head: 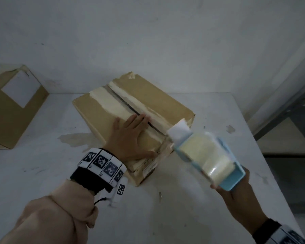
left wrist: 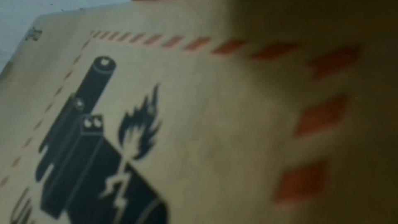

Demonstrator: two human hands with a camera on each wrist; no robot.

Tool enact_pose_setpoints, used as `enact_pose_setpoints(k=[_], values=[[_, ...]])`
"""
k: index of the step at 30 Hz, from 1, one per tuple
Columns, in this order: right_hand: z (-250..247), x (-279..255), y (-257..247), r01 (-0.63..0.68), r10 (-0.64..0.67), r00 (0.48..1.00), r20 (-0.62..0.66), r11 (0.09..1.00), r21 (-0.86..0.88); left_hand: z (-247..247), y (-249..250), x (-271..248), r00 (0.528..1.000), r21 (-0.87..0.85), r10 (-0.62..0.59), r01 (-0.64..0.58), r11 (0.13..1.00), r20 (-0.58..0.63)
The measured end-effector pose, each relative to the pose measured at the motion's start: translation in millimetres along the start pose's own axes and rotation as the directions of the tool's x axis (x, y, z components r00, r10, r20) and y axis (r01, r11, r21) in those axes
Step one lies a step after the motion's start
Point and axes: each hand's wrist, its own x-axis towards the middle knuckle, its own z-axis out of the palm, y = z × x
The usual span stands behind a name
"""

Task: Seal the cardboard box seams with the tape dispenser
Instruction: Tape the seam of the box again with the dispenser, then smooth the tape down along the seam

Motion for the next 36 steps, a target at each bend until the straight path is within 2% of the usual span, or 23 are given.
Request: enact_pose_setpoints(k=[2, 4, 6, 8, 11, 12, 13, 15, 18, 21, 24, 27, 29, 31, 32, 34, 36], values=[[7.8, -0.5, 3.9, 0.072, -0.068, 0.989, -0.133, 0.997, 0.025, -3.5, 5.0, -1.7, 1.0, -0.017, -0.001, 0.001, 1.0, 0.013], [14.4, 4.3, 10.9, 0.063, -0.054, 0.978, -0.203, 0.997, 0.041, -3.3, 17.2, -3.7, 1.0, -0.023, -0.002, 0.002, 1.0, 0.03], [19.0, 9.7, 19.8, -0.019, 0.037, 0.977, -0.209, 0.996, 0.089, -1.3, 37.5, -8.1, 0.999, 0.037, 0.052, -0.051, 0.998, -0.01], [21.0, 12.8, 27.9, -0.093, 0.106, 0.976, -0.19, 0.993, 0.079, 11.5, 51.2, -9.6, 0.996, 0.01, 0.065, -0.065, 0.998, -0.057], [25.5, 18.2, 43.4, -0.176, 0.179, 0.968, -0.174, 0.984, 0.032, 18.2, 56.7, -9.2, 0.976, 0.031, 0.079, -0.075, 0.997, -0.201], [28.4, 19.9, 46.8, -0.201, 0.202, 0.965, -0.167, 0.979, 0.025, 22.3, 55.0, -6.7, 0.956, 0.105, 0.133, -0.109, 0.988, -0.262], [31.5, 21.1, 48.3, -0.213, 0.213, 0.963, -0.164, 0.977, 0.017, 23.6, 53.6, -6.2, 0.945, 0.121, 0.168, -0.139, 0.983, -0.279], [37.8, 22.9, 48.8, -0.226, 0.224, 0.959, -0.176, 0.974, 0.007, 26.4, 52.0, -8.0, 0.895, 0.123, 0.252, -0.222, 0.967, -0.369], [44.2, 22.2, 45.7, -0.234, 0.234, 0.954, -0.188, 0.972, 0.022, 33.6, 50.5, -10.9, 0.838, 0.209, 0.37, -0.309, 0.928, -0.402], [46.7, 21.4, 46.7, -0.273, 0.268, 0.947, -0.176, 0.962, -0.006, 32.4, 50.0, -12.8, 0.872, 0.211, 0.347, -0.289, 0.934, -0.344], [48.6, 23.5, 51.0, -0.268, 0.241, 0.949, -0.203, 0.956, -0.122, 33.8, 48.1, -13.8, 0.914, 0.201, 0.307, -0.259, 0.945, -0.264], [51.1, 24.8, 54.4, -0.235, 0.182, 0.963, -0.199, 0.929, -0.287, 34.5, 38.8, -16.1, 0.917, 0.241, 0.328, -0.273, 0.931, -0.228], [51.4, 24.2, 56.3, -0.233, 0.178, 0.967, -0.181, 0.905, -0.355, 35.7, 32.3, -18.8, 0.88, 0.278, 0.383, -0.308, 0.91, -0.28], [52.8, 22.3, 59.9, -0.221, 0.17, 0.973, -0.157, 0.881, -0.417, 38.3, 28.6, -21.0, 0.817, 0.282, 0.452, -0.366, 0.887, -0.359], [55.2, 20.9, 62.0, -0.204, 0.158, 0.978, -0.138, 0.869, -0.45, 38.1, 28.2, -21.6, 0.805, 0.279, 0.455, -0.369, 0.886, -0.381], [59.2, 16.9, 63.2, -0.157, 0.131, 0.988, -0.087, 0.849, -0.505, 34.8, 29.9, -20.4, 0.849, 0.26, 0.368, -0.284, 0.923, -0.379], [59.7, 14.1, 61.0, -0.167, 0.149, 0.986, -0.076, 0.838, -0.519, 33.4, 31.8, -16.6, 0.892, 0.228, 0.281, -0.21, 0.951, -0.353]])
